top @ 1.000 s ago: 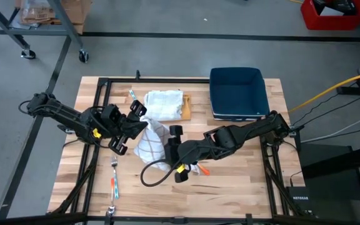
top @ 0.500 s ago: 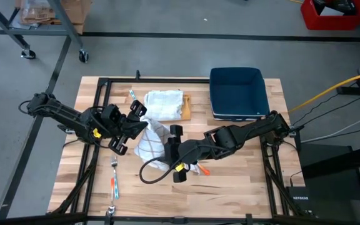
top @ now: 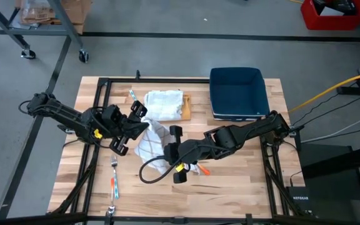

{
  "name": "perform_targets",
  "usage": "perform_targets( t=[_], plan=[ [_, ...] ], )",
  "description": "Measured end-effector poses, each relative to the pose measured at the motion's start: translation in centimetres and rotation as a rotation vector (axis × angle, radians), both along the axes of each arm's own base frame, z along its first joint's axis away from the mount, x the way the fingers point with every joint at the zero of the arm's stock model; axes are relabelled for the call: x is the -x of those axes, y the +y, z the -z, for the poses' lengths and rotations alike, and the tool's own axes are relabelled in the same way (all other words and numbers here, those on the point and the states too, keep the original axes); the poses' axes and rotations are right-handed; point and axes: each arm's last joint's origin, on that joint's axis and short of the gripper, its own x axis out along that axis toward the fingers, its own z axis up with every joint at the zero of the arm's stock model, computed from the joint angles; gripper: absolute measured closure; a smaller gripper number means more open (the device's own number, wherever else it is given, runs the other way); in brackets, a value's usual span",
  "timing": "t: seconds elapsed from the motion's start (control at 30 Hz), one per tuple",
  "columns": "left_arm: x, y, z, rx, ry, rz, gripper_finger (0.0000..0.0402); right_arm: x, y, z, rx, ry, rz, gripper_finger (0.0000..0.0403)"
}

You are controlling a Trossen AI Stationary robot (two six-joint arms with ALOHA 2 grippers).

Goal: Fold towel
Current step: Fold the white patterned towel

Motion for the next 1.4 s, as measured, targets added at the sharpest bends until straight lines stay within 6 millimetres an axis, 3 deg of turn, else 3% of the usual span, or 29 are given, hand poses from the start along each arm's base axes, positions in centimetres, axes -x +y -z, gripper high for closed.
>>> perform_targets(
  t=[0.27,0.47,0.67,0.93,1.13,1.4],
  plan=[
    [0.0,0.1,0.0,-0.138,-0.002,-0.138,0.0394,0.0,0.1,-1.1,0.022,-0.068,-0.028,0.0398],
    [0.8,0.8,-0.6,-0.184,0.017,-0.376,0.0365,1.0,-0.4,-4.3,0.071,-0.168,-0.003,0.04],
    [1.5,1.6,-0.9,-0.107,0.084,-0.558,0.0307,2.2,-1.2,-7.4,0.145,-0.297,0.053,0.0401],
    [0.1,1.2,1.1,-0.109,0.298,-0.518,0.024,1.9,-1.9,-8.5,0.259,-0.386,0.084,0.0401],
    [-0.5,1.0,2.6,-0.174,0.449,-0.515,0.0233,1.8,-2.3,-9.0,0.308,-0.42,0.136,0.0402],
    [-0.7,0.9,3.0,-0.198,0.494,-0.517,0.0233,1.9,-2.8,-9.3,0.436,-0.413,0.283,0.0402]
  ],
)
